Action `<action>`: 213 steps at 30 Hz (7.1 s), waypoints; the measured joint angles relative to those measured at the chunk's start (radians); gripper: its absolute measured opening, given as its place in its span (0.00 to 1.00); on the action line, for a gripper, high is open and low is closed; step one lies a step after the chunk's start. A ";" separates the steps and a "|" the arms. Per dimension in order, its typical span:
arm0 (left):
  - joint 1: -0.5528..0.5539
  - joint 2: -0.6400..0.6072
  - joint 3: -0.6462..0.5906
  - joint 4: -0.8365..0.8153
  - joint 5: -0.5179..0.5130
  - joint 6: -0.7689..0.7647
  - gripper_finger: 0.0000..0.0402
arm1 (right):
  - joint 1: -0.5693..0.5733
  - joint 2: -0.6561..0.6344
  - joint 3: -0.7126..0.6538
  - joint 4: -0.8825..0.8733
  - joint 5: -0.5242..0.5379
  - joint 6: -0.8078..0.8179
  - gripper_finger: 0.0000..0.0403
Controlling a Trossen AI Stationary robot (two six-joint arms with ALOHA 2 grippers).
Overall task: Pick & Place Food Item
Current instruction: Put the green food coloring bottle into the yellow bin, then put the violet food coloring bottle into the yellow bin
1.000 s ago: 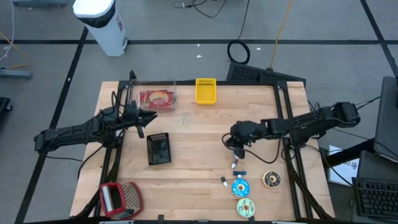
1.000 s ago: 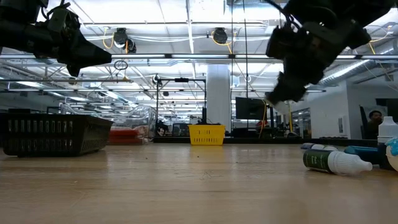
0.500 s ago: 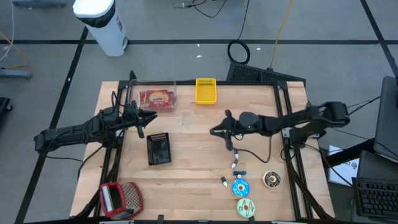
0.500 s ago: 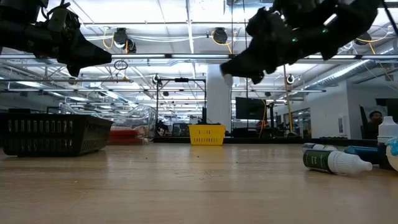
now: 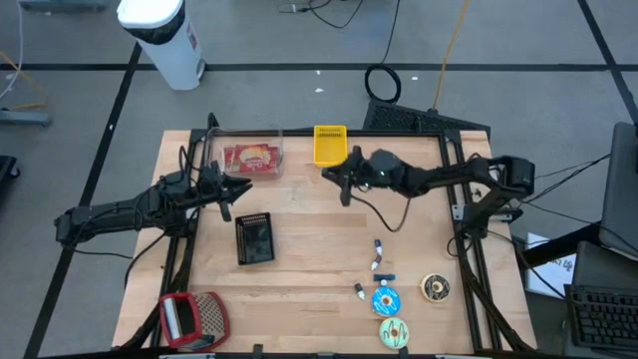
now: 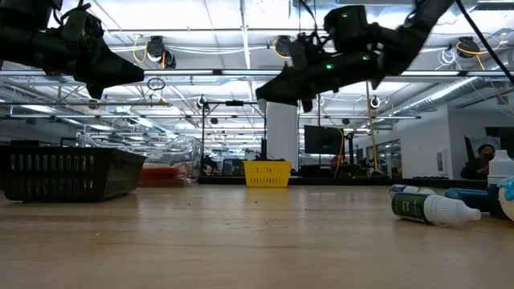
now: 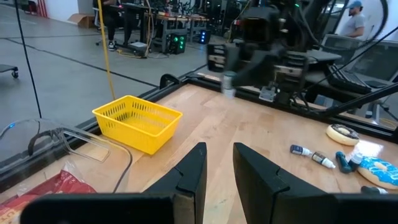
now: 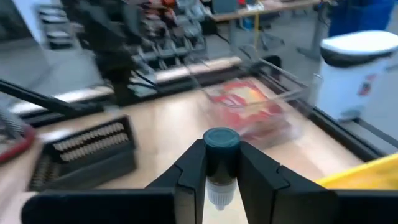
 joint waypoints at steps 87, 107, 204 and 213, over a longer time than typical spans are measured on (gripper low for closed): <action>0.000 0.000 0.000 0.000 0.008 0.000 0.20 | 0.889 -0.291 -0.093 -0.879 0.192 0.236 0.38; 0.000 0.000 0.000 0.000 0.008 0.000 0.20 | 0.914 -0.201 -0.156 -0.797 0.237 0.234 0.32; 0.000 0.000 0.000 0.000 0.008 0.000 0.20 | -0.338 0.373 0.503 -0.765 -0.100 -0.211 0.11; 0.000 0.000 0.000 0.000 0.008 0.000 0.20 | -0.324 0.373 0.503 -0.771 -0.099 -0.226 0.15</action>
